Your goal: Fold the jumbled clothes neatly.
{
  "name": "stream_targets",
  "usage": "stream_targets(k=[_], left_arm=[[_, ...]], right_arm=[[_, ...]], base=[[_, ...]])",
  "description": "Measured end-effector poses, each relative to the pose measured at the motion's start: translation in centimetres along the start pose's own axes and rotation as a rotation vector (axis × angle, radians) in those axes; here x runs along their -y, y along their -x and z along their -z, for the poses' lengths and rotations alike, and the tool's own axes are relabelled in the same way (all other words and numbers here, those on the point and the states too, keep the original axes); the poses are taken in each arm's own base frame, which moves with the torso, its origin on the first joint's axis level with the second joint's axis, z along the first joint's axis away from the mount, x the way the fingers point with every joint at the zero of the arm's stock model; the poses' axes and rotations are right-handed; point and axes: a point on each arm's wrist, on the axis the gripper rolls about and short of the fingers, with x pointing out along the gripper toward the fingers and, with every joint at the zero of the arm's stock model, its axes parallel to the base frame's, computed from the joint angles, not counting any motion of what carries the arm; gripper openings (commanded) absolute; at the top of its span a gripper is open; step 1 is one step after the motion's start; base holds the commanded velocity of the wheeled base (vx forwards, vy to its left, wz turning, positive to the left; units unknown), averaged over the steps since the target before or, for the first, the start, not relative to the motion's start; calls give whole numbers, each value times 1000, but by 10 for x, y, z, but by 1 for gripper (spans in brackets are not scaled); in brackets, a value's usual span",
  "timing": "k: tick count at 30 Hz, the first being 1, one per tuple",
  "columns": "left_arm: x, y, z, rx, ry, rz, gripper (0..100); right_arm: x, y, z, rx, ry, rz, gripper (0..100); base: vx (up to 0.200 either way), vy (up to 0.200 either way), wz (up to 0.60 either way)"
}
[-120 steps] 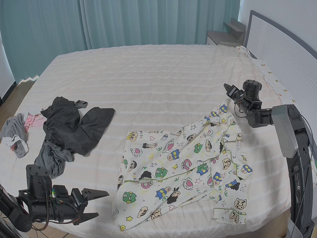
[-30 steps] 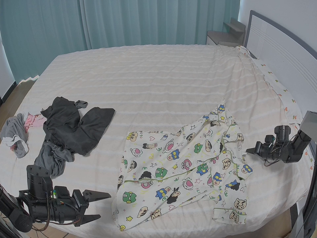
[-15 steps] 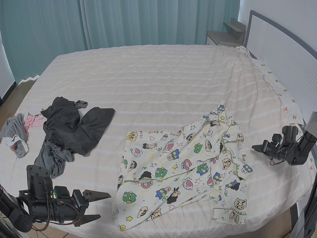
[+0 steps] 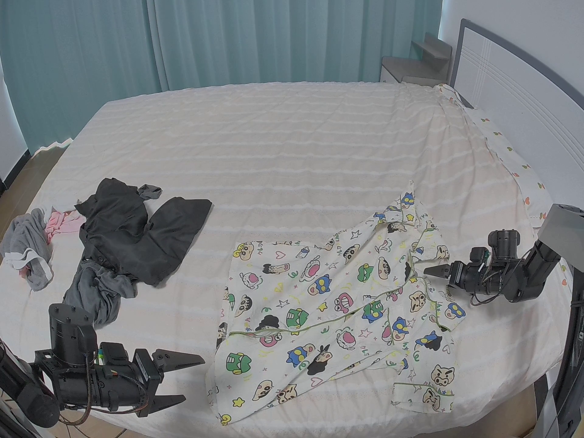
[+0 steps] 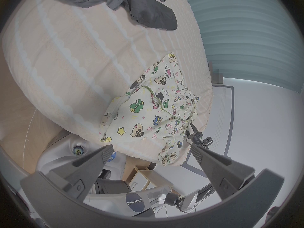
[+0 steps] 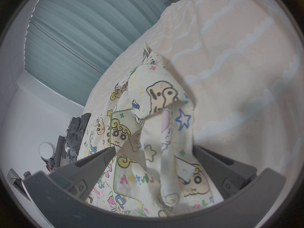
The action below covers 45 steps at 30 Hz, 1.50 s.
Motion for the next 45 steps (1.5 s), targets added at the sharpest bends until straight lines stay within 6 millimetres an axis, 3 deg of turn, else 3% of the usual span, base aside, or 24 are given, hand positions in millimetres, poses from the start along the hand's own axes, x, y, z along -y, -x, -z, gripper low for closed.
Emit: stream_targets(k=[4, 5, 21, 31, 38, 45], left_arm=[[0, 0, 0, -1, 0, -1, 100], [0, 0, 0, -1, 0, -1, 100], [0, 0, 0, 0, 0, -1, 100], [0, 0, 0, 1, -1, 0, 100], [0, 0, 0, 2, -1, 0, 100], [0, 0, 0, 2, -2, 2, 100]], right_arm=[[-1, -5, 1, -6, 3, -4, 100], [-1, -6, 1, -8, 0, -3, 0], [4, -5, 2, 21, -49, 63, 0], [15, 25, -7, 212, 6, 200, 0], [29, 49, 2, 203, 108, 293, 0], [33, 58, 5, 206, 132, 349, 0]], base=[[0, 0, 0], [0, 0, 0], [0, 0, 0], [0, 0, 0], [0, 0, 0], [0, 0, 0]])
